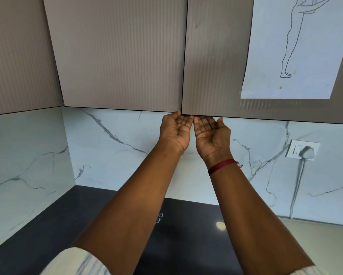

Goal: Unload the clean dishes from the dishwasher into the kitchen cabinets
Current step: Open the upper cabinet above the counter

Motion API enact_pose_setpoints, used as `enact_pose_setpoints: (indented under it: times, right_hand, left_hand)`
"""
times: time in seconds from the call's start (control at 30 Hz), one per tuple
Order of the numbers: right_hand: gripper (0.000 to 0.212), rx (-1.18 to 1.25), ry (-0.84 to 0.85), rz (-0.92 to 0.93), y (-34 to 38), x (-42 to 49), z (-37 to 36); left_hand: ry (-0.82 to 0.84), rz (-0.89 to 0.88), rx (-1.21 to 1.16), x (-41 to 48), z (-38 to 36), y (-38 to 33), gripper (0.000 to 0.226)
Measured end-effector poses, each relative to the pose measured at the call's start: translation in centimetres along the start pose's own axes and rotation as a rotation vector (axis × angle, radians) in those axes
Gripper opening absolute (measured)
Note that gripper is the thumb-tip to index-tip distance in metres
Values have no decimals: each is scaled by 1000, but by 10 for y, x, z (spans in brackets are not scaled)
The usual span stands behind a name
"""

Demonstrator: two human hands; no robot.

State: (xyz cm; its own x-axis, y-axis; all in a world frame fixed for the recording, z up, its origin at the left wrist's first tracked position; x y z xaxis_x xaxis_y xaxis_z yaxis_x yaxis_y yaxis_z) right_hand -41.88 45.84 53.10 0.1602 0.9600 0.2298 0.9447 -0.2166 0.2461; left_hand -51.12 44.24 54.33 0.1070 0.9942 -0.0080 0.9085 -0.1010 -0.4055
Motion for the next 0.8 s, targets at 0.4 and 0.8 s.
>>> enact_pose_setpoints:
  times: [0.4, 0.8]
  right_hand:
    - [23, -80, 29, 37, 13, -43, 4]
    - [65, 107, 135, -79, 64, -138, -3]
  left_hand:
    - [-42, -89, 38, -37, 13, 13, 32]
    - [67, -145, -170, -143, -6, 67, 20]
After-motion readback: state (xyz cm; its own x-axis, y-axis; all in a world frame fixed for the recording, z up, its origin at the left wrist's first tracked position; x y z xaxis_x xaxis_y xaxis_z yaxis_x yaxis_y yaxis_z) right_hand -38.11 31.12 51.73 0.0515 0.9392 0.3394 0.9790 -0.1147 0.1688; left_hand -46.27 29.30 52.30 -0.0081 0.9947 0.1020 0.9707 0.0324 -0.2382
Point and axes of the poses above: each hand's wrist, its own x-axis towards the middle knuckle, its own z-axis out of the back of the hand, y = z × x, the point moved 9 cm from there along x, towards the middle knuckle, and after that the axes turned 13 degrees about z, right-handed, at the moved point
